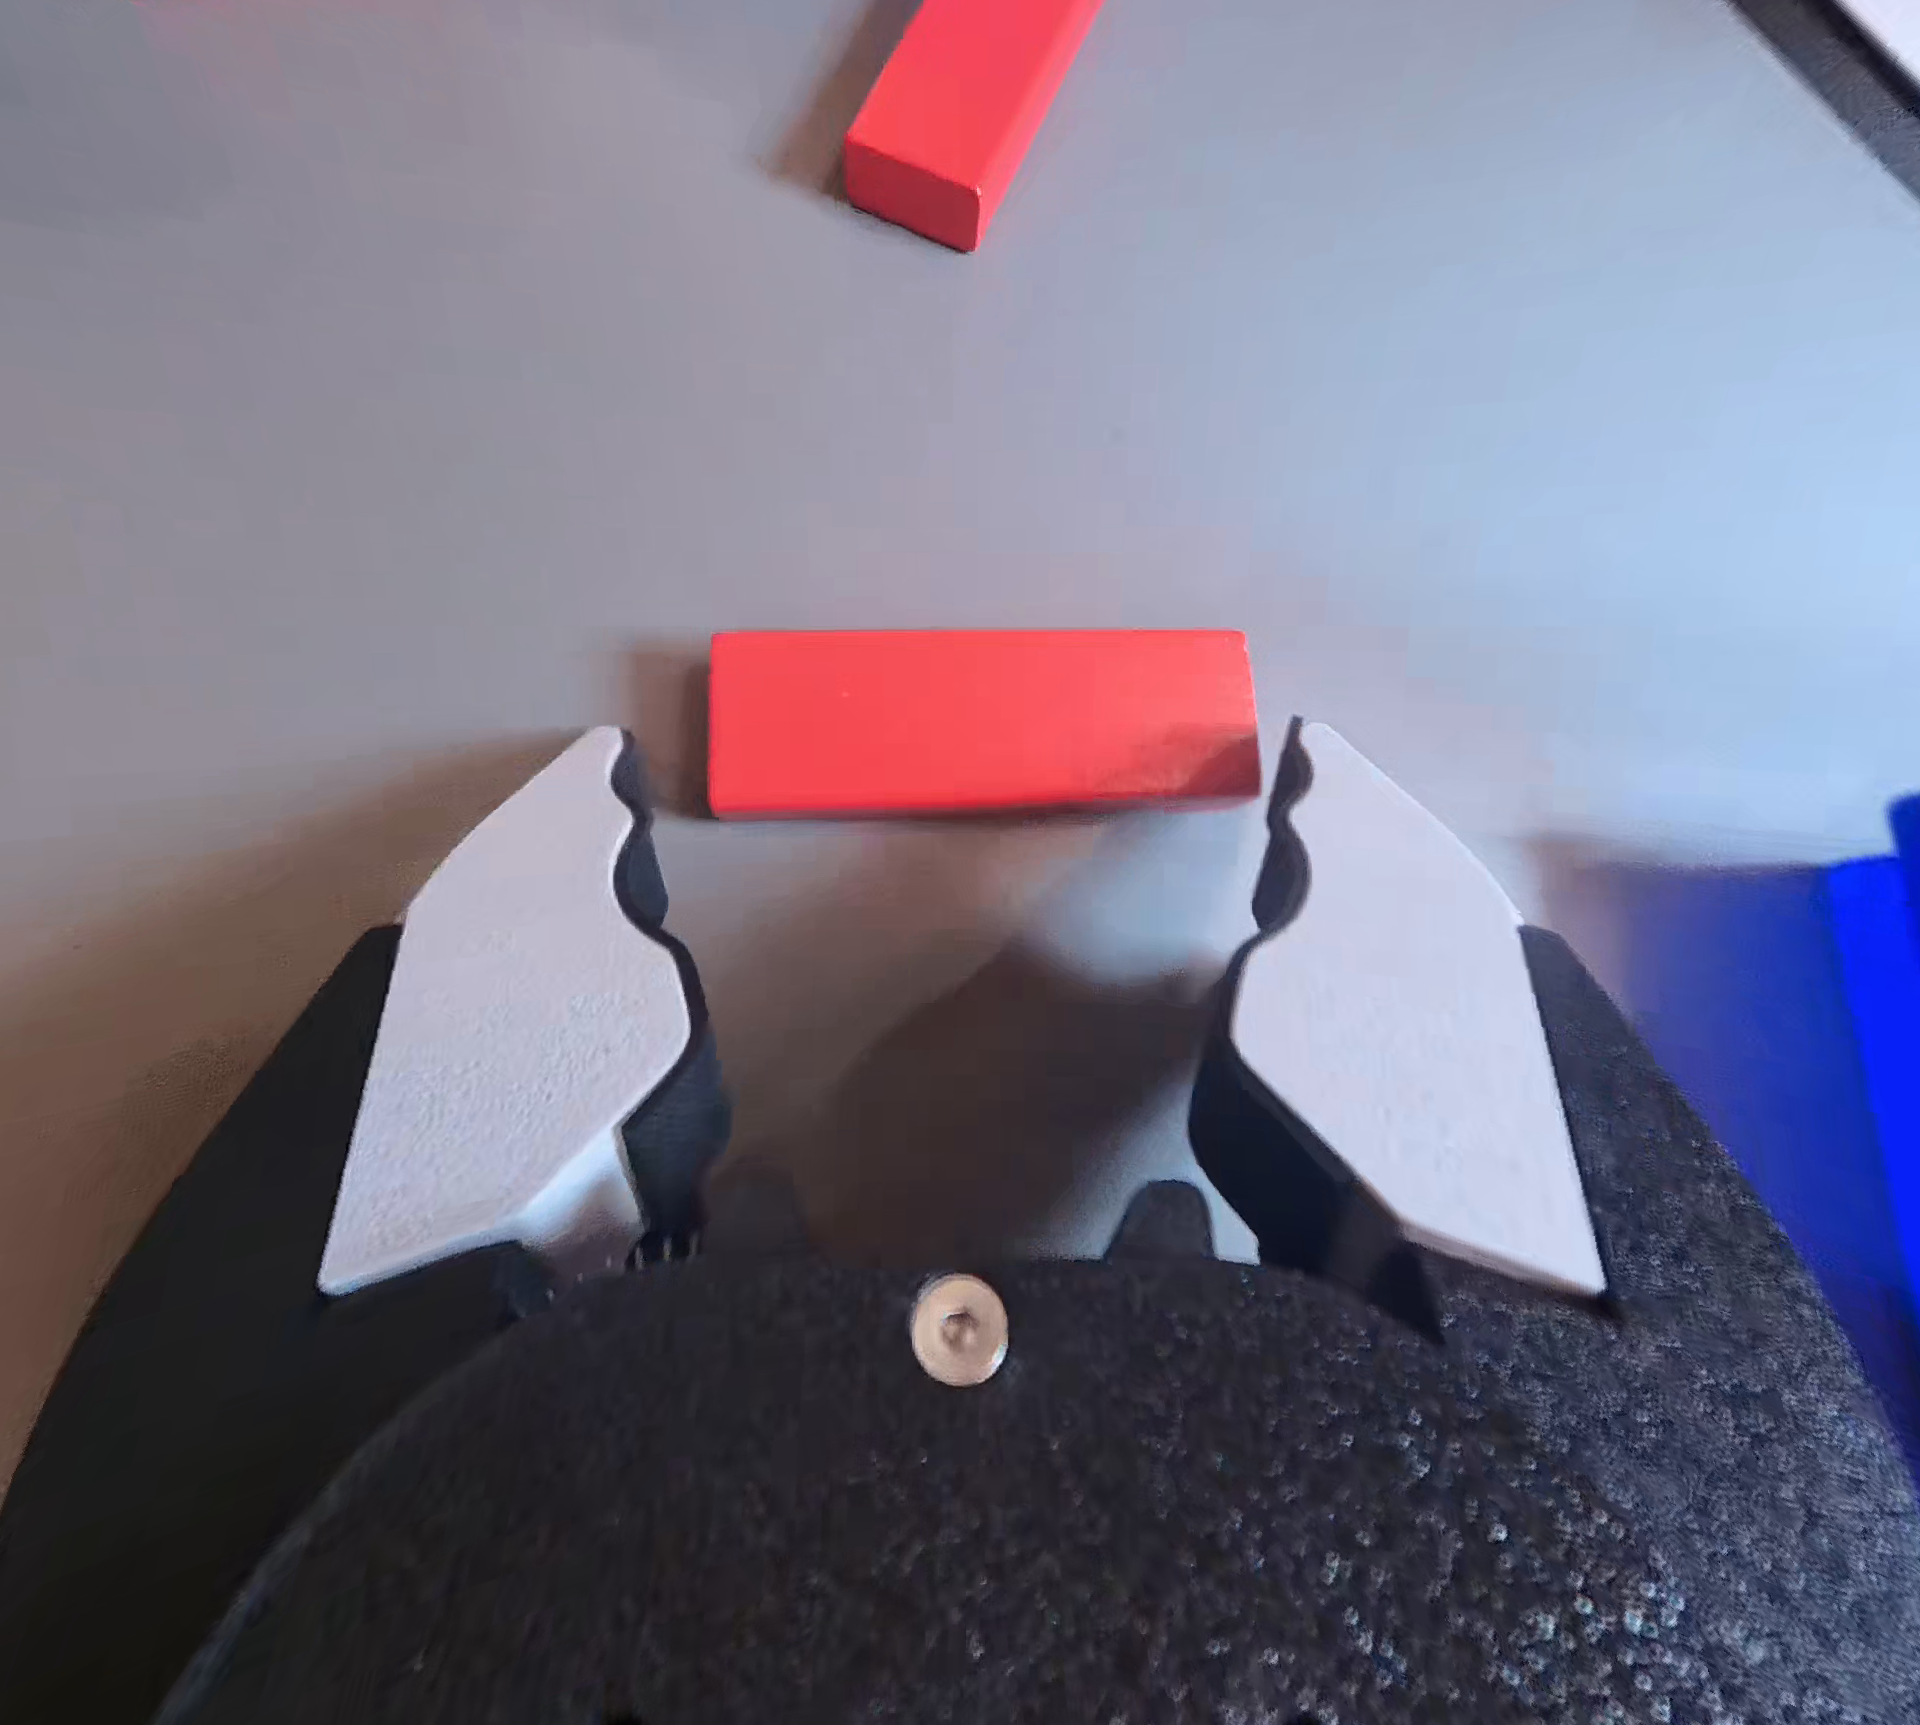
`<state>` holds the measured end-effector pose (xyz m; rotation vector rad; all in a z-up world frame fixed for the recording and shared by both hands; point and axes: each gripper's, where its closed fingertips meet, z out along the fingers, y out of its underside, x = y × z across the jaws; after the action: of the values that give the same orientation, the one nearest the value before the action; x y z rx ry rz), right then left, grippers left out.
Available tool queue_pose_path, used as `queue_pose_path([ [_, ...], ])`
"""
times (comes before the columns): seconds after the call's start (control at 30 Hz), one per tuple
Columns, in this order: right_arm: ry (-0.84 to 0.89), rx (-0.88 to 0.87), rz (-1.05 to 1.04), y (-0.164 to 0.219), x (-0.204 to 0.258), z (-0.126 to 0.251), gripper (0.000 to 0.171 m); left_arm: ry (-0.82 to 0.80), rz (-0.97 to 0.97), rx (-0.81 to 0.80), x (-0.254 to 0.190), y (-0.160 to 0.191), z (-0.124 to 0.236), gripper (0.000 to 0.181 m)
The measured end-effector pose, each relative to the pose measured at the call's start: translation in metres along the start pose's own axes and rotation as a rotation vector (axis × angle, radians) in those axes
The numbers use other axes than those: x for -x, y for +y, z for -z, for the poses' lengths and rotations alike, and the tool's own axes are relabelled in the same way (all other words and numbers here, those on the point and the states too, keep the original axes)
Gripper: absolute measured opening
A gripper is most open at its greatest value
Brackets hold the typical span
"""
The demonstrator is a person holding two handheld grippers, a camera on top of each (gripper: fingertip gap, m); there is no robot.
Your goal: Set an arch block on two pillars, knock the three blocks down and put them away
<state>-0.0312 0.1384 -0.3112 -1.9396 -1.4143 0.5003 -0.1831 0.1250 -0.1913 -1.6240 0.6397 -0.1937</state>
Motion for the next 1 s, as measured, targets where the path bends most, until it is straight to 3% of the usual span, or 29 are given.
queue_pose_path([
  [0.2, -0.086, 0.063, 0.035, -0.006, 0.005, -0.008, 0.102, -0.037, -0.022, -0.041, 0.001, 0.020, 0.016, 0.044],
  [0.4, -0.061, -0.079, -0.029, -0.018, -0.004, 0.017, 0.102, -0.022, 0.008, -0.053, -0.005, 0.017, 0.017, 0.043],
  [0.57, 0.086, -0.274, -0.121, -0.038, -0.055, 0.067, 0.102, -0.038, -0.063, -0.020, -0.010, 0.024, 0.013, 0.043],
  [0.77, 0.284, -0.326, -0.253, -0.019, -0.136, 0.098, 0.101, -0.025, -0.063, -0.010, -0.015, 0.027, 0.010, 0.041],
  [0.8, 0.336, -0.314, -0.268, -0.014, -0.151, 0.100, 0.078, -0.025, -0.067, -0.005, -0.016, 0.028, 0.009, 0.041],
  [0.83, 0.420, -0.305, -0.280, -0.010, -0.169, 0.105, 0.033, -0.028, -0.071, -0.004, -0.016, 0.029, 0.009, 0.041],
  [0.93, 0.749, -0.257, -0.283, 0.002, -0.222, 0.126, 0.027, -0.044, -0.079, -0.020, -0.014, 0.025, 0.010, 0.039],
  [1.0, 0.829, -0.274, -0.256, 0.001, -0.230, 0.134, 0.016, -0.050, -0.075, -0.022, -0.011, 0.024, 0.012, 0.039],
])
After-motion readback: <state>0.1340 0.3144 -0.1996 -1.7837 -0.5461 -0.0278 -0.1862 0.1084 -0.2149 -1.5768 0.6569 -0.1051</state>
